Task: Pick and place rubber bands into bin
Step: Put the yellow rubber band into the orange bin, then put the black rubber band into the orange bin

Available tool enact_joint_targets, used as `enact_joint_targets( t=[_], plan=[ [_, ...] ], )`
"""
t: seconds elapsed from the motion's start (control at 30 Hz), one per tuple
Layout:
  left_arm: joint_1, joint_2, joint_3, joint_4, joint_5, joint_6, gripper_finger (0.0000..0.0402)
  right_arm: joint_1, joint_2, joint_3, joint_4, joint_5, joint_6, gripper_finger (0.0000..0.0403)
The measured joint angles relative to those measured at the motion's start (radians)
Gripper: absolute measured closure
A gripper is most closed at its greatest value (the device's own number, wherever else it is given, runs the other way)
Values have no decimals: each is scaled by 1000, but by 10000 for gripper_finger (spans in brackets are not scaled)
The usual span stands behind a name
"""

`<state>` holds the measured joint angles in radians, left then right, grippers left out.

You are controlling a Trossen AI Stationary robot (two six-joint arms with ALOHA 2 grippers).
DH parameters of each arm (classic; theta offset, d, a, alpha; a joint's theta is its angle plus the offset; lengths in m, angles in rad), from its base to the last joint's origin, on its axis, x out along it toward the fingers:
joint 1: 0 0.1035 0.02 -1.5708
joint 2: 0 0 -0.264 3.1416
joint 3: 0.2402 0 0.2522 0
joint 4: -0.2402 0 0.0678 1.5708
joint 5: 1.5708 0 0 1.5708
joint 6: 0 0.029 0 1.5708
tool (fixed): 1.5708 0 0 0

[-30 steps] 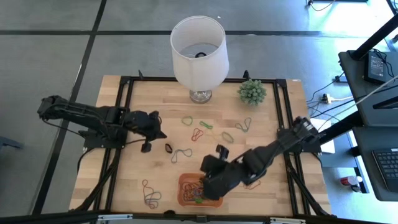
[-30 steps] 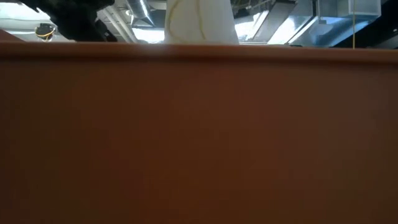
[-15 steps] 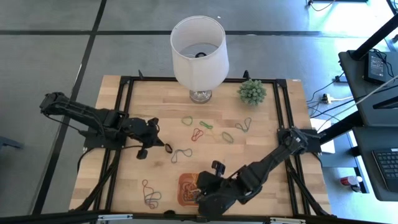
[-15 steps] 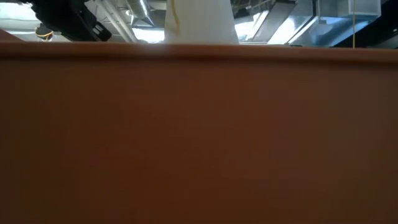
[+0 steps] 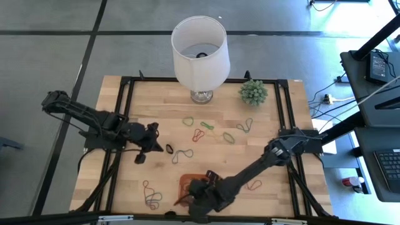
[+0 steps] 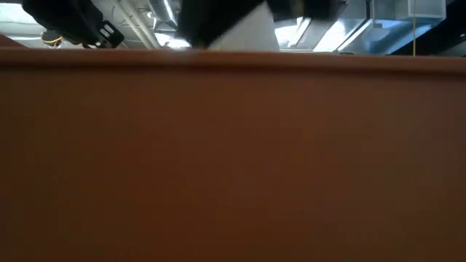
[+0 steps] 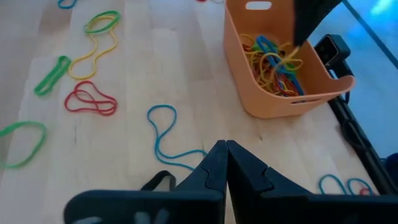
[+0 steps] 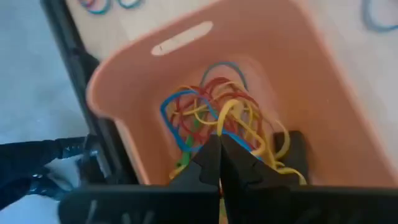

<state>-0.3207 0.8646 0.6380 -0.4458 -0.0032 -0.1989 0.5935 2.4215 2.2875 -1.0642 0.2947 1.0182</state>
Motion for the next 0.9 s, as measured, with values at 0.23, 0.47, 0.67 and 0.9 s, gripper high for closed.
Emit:
enact_joint_targets(
  t=[0.23, 0.47, 0.67, 0.9],
  plan=[
    [-10, 0, 0, -8, -5, 2, 397, -44, 78, 0, 25, -101, 49, 392],
    [-10, 0, 0, -49, -4, 1, 400, -55, 77, 0, 33, -186, 54, 371],
    [-10, 0, 0, -74, -4, -23, 397, -55, 66, 66, -21, -187, 67, 301],
    [-9, 0, 0, -74, -31, -24, 399, -55, -16, 67, -85, -164, 44, 257]
  ],
)
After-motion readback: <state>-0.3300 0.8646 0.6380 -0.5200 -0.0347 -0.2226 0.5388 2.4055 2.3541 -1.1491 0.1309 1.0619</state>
